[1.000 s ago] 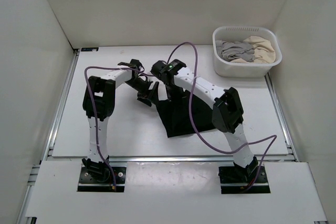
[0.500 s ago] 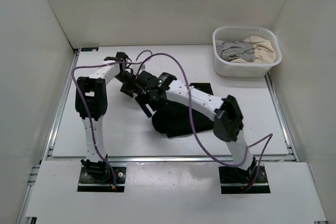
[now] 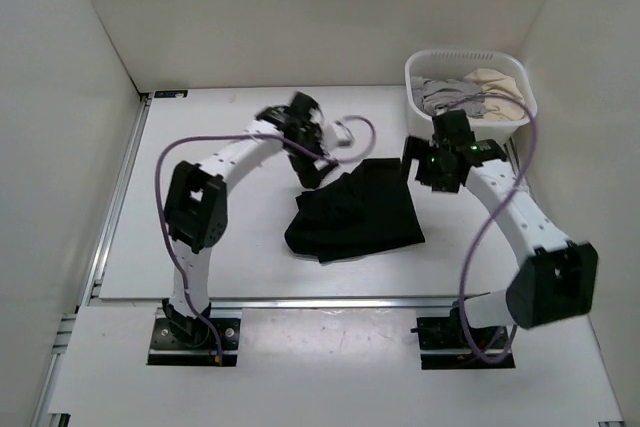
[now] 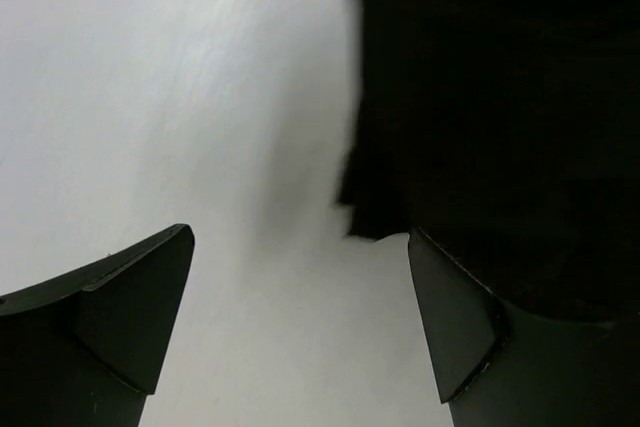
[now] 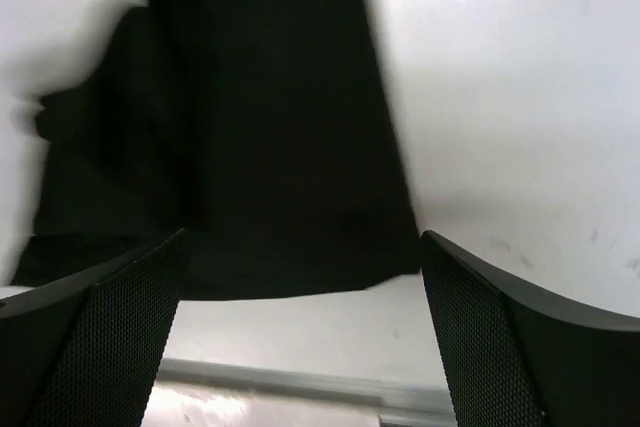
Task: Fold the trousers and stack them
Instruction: Fold the trousers
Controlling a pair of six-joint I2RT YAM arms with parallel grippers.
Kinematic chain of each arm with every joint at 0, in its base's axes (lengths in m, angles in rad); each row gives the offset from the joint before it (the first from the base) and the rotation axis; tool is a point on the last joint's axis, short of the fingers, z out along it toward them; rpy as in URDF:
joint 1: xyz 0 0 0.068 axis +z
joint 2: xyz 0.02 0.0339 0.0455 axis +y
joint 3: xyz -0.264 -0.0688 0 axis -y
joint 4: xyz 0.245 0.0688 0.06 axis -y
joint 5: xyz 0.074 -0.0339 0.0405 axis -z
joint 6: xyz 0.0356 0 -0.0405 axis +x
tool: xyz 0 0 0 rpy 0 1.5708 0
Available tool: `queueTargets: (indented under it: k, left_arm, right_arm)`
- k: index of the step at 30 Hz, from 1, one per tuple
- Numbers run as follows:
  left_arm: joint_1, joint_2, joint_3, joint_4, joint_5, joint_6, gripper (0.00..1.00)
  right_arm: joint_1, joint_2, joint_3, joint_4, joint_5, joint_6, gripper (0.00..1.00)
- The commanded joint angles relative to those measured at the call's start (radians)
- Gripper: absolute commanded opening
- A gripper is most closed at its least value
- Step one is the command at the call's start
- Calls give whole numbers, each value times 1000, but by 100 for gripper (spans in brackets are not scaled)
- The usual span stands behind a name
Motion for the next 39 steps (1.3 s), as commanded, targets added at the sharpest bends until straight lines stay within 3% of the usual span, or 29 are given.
queueTargets:
  k: [1,5,13,16,17,19,20,21,23,27,30,35,38,39]
  left_arm:
    - [-172,-46,-92,45,-112,117,100]
    - [-212,-18,-101,45,-78,117,100]
    - [-238,6,-120,77,-21,97,100]
    - [-238,16,-120,77,16,87,95]
    - [-238,31,-120,77,27,87,74]
    - [-238,49,-102,77,-4,41,44]
    - [-238,68,-91,77,-13,21,27]
    - [-229,68,-79,77,-22,-2,14]
    - [-186,92,-28,77,-22,-82,14]
    - [-35,112,81,77,40,-261,14]
    - [82,121,106,66,91,-378,14]
    - [124,132,67,66,113,-410,14]
    - [133,154,67,66,113,-424,35]
    - [133,154,67,57,101,-435,42]
  right_arm:
    - [-89,98,-156,-6,-174,-6,99]
    - [-184,150,-281,104,-316,-24,99]
    - [-203,195,-465,281,-443,6,99]
    - [-203,235,-483,325,-468,6,88]
    - [-203,256,-484,326,-480,6,82]
    - [-212,267,-484,326,-480,-3,67]
    - [-224,267,-484,326,-480,-12,42]
    - [-224,267,-493,316,-480,-12,34]
    - [-249,249,-506,316,-480,-12,17]
    - [-260,227,-530,296,-503,-23,0]
    - [-260,206,-569,287,-512,-32,0]
    - [-260,184,-599,278,-560,-41,0]
    - [-260,184,-599,251,-570,-53,0]
    - [-260,175,-599,229,-570,-64,16]
